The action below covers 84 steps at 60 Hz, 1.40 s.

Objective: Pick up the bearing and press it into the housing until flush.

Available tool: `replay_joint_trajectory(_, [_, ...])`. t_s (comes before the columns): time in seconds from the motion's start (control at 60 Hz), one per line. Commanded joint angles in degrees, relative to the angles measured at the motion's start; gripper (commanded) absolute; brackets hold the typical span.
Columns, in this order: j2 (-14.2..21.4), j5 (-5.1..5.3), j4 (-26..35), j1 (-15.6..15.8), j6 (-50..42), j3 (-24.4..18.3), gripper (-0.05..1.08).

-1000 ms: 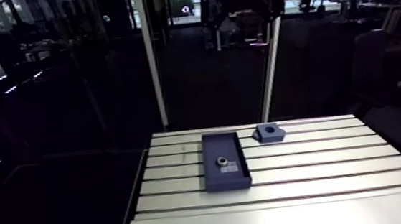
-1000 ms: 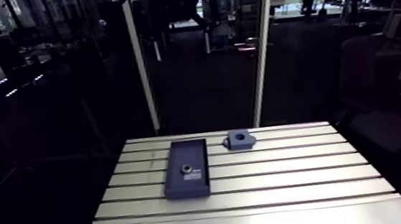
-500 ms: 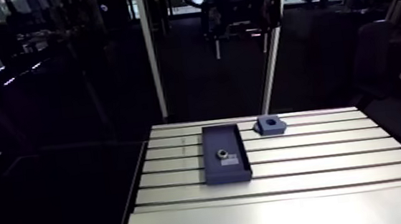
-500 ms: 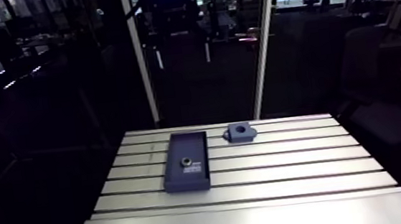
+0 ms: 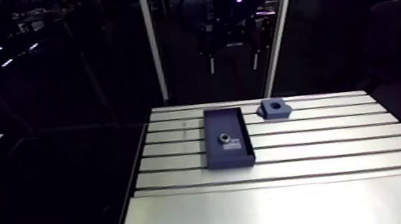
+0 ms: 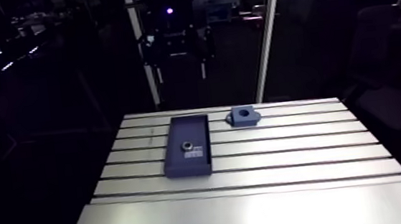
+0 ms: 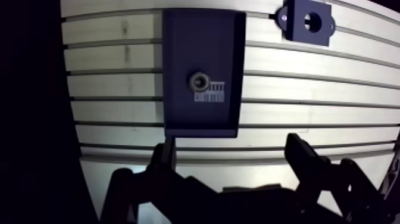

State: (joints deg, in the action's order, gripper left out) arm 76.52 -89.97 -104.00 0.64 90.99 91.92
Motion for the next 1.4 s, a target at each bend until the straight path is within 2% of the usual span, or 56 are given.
replay_joint_trajectory(0.017, [-4.27,1.85,-8.53,0.5,-1.98,4.95,0.01])
replay_joint_trajectory(0.167, [-4.85,1.86,-9.11,0.57,-2.33,5.67,0.01])
replay_joint_trajectory(0.317, [-5.88,1.17,-11.33,0.59,-2.97,6.46,0.01])
replay_joint_trajectory(0.383, [-6.39,1.24,-11.36,0.59,-3.06,6.8,0.02])
replay_joint_trajectory(0.75, [-9.04,1.15,-12.94,1.02,-3.31,7.01,0.22])
replay_joint_trajectory(0.867, [-9.71,1.15,-13.02,1.57,-3.33,7.01,0.25])
replay_joint_trajectory(1.017, [-10.88,-0.12,-13.12,2.61,-3.74,7.09,0.27])
replay_joint_trajectory(1.217, [-11.77,-0.5,-15.07,2.53,-4.13,7.49,0.29])
replay_joint_trajectory(1.333, [-11.97,-1.44,-15.67,2.52,-4.19,7.86,0.3])
replay_joint_trajectory(1.4, [-12.05,-1.48,-15.9,2.52,-4.13,8.06,0.31])
